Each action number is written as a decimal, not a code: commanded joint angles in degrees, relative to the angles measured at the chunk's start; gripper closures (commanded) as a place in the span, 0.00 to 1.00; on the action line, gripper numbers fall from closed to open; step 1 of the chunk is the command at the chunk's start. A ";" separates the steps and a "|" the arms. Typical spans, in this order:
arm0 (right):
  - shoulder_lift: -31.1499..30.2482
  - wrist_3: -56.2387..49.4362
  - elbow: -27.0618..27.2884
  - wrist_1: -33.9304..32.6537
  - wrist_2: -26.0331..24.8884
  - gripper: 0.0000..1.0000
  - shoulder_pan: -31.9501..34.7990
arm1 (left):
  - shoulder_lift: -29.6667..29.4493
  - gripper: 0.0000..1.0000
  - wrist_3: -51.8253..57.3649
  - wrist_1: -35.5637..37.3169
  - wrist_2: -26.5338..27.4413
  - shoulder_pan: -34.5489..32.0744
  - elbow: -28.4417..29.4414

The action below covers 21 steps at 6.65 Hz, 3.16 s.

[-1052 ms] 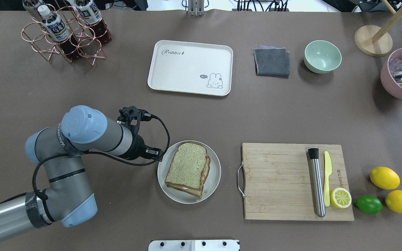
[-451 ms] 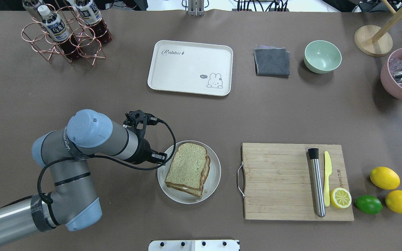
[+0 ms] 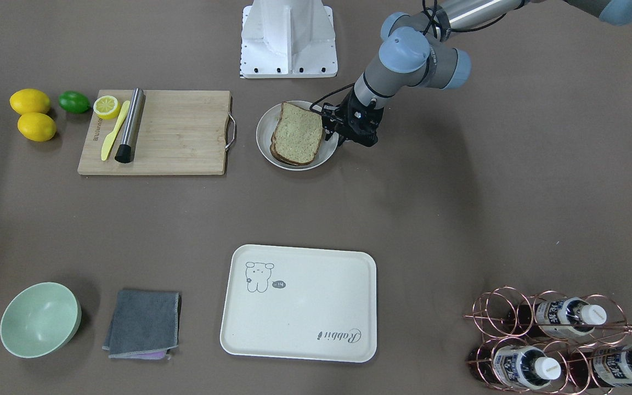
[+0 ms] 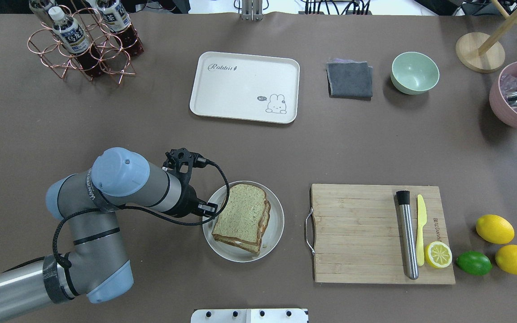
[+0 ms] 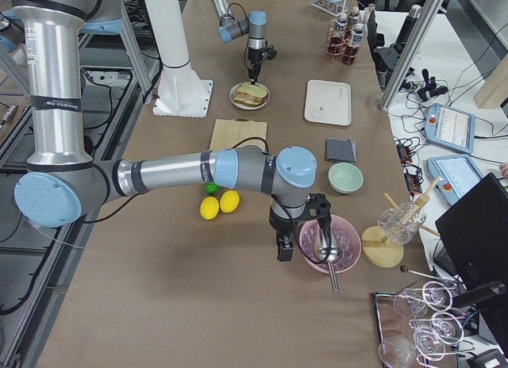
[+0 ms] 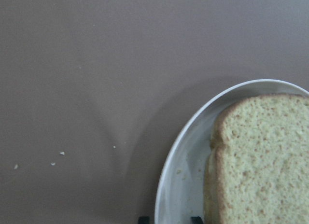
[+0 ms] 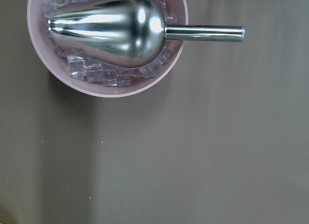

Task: Make sandwich and place on tray
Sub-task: 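Grasp the plate rim with the left gripper while the right arm retracts, then lift the plate with the left gripper and carry it onto the white tray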

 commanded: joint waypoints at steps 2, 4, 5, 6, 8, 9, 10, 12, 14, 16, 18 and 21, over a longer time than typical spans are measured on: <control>0.09 0.09 -0.24 0.03 -0.09 0.00 -0.07 | -0.11 0.70 0.16 0.00 0.01 0.06 0.71; 0.18 0.18 -0.33 0.03 -0.09 0.00 0.02 | -0.90 0.93 0.07 0.00 0.01 -0.03 1.33; 0.18 0.26 -0.33 0.03 -0.09 0.00 -0.07 | -1.07 1.00 0.42 0.00 0.01 -0.12 1.33; 0.18 0.26 -0.33 0.03 -0.18 0.00 -0.07 | -1.16 1.00 0.59 -0.17 -0.08 -0.55 1.15; 0.09 0.09 -0.50 0.11 -0.26 0.00 -0.07 | -1.25 1.00 0.42 -2.81 -0.60 -2.74 1.06; 0.09 0.26 -0.85 0.11 -0.44 0.00 -0.07 | -2.29 1.00 0.07 -2.73 -1.04 -6.32 0.98; 0.09 0.44 -1.03 0.11 -0.53 0.00 -0.07 | -3.09 1.00 -0.02 -2.38 -6.44 -10.88 1.85; -0.52 0.44 -2.26 0.11 -0.70 0.00 0.02 | -9.29 1.00 -0.02 -2.37 -15.08 -18.37 10.24; -1.48 0.44 -2.52 0.11 -1.23 0.00 0.19 | -18.35 1.00 0.85 -2.28 -18.08 -23.39 23.77; -1.67 0.44 -2.52 0.11 -1.50 0.00 0.54 | -26.25 1.00 1.38 -2.37 -18.36 -24.72 35.01; -1.49 0.44 -2.52 0.11 -1.50 0.00 0.63 | -32.34 1.00 2.44 -8.14 -16.44 -24.73 48.38; -1.05 0.53 -2.52 0.11 -1.50 0.00 0.63 | -36.84 1.00 3.06 -11.15 -14.41 -24.64 57.21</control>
